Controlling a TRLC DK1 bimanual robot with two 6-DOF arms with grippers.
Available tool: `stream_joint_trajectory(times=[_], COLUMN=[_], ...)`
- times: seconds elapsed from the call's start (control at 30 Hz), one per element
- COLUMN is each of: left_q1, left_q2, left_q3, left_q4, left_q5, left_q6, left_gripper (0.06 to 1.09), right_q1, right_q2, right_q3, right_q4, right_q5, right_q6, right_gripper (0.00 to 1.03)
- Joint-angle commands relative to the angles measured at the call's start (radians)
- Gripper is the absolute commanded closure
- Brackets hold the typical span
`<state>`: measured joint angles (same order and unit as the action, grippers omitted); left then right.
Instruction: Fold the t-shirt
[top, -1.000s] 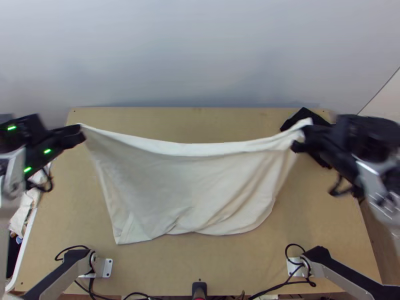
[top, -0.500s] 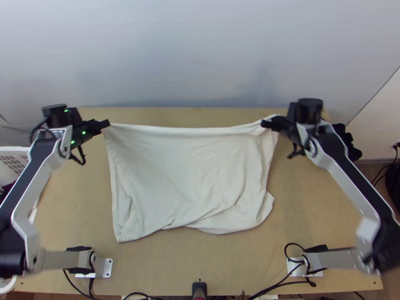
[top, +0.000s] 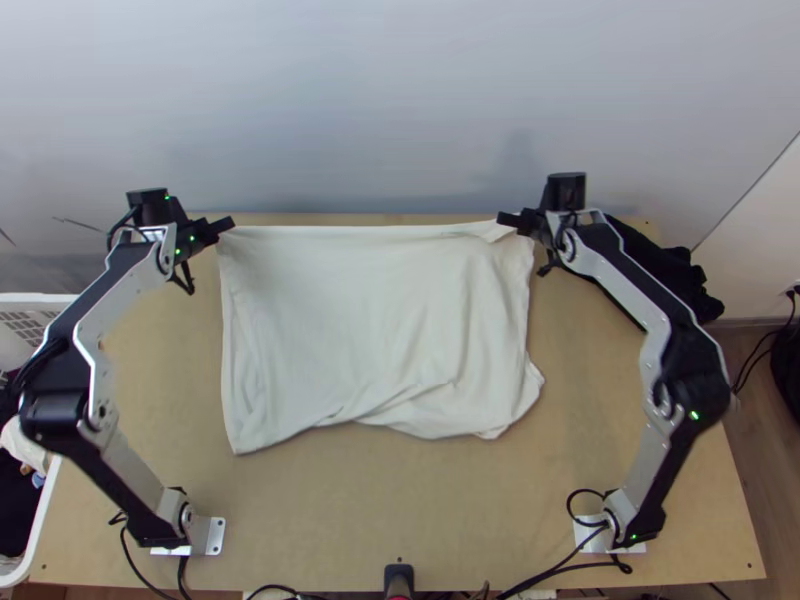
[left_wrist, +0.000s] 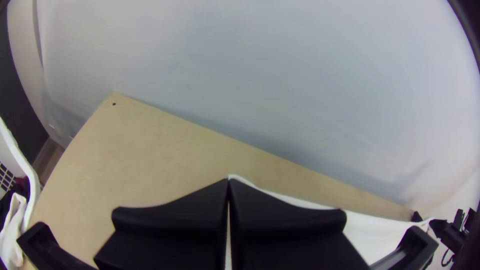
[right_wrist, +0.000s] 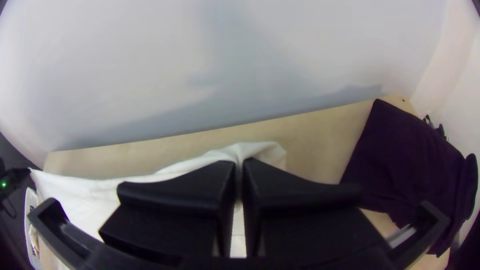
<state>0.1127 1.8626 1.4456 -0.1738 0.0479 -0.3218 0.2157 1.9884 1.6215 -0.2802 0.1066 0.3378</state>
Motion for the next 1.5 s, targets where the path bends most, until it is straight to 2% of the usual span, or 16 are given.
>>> stream_joint_trajectory(times=[0.0,0.13,0.17,0.2,0.23,0.33,0.4,0.43,0.5,0.6,0.7,0.93,1.13,1.23,1.47], left_q1=[-0.004,-0.015,-0.018,-0.021,-0.024,-0.036,-0.042,-0.045,-0.047,-0.047,-0.047,-0.068,-0.146,-0.177,-0.249], left_q2=[0.167,0.218,0.219,0.221,0.218,0.188,0.162,0.147,0.11,0.044,-0.046,-0.407,-0.688,-0.773,-0.855], left_q3=[0.122,0.147,0.15,0.15,0.15,0.148,0.148,0.15,0.16,0.174,0.141,-0.218,-0.415,-0.468,-0.556], left_q4=[0.019,0.023,0.023,0.023,0.02,-0.007,-0.043,-0.064,-0.127,-0.24,-0.342,-0.385,-0.566,-0.641,-0.705], left_q5=[-0.014,-0.014,-0.014,-0.014,-0.014,-0.013,-0.013,-0.013,-0.011,-0.01,0.0,0.107,0.116,0.118,0.118], left_q6=[0.001,0.001,0.006,0.007,0.006,0.006,0.006,0.006,0.003,0.003,0.006,0.05,0.148,0.167,0.152], left_gripper=[1.05,1.04,0.99,0.88,0.77,0.5,0.32,0.25,0.16,0.16,0.16,0.16,0.16,0.16,0.16], right_q1=[0.002,0.008,0.013,0.017,0.024,0.031,0.034,0.034,0.036,0.04,0.042,0.065,0.059,0.06,0.079], right_q2=[0.185,0.245,0.253,0.257,0.259,0.259,0.259,0.256,0.231,0.161,0.061,-0.23,-0.451,-0.519,-0.744], right_q3=[0.152,0.202,0.212,0.215,0.215,0.224,0.242,0.256,0.261,0.235,0.178,-0.06,-0.23,-0.262,-0.405], right_q4=[-0.013,-0.033,-0.034,-0.036,-0.037,-0.071,-0.126,-0.162,-0.212,-0.246,-0.26,-0.26,-0.298,-0.39,-0.453], right_q5=[0.044,0.056,0.064,0.065,0.068,0.07,0.07,0.065,0.047,0.035,0.021,0.016,0.016,0.019,0.018], right_q6=[0.035,0.04,0.04,0.04,0.04,0.041,0.052,0.052,0.053,0.063,0.079,0.092,0.092,0.058,0.063], right_gripper=[1.0,1.0,1.0,0.93,0.76,0.36,0.18,0.13,0.12,0.06,0.06,0.04,0.05,0.05,0.05])
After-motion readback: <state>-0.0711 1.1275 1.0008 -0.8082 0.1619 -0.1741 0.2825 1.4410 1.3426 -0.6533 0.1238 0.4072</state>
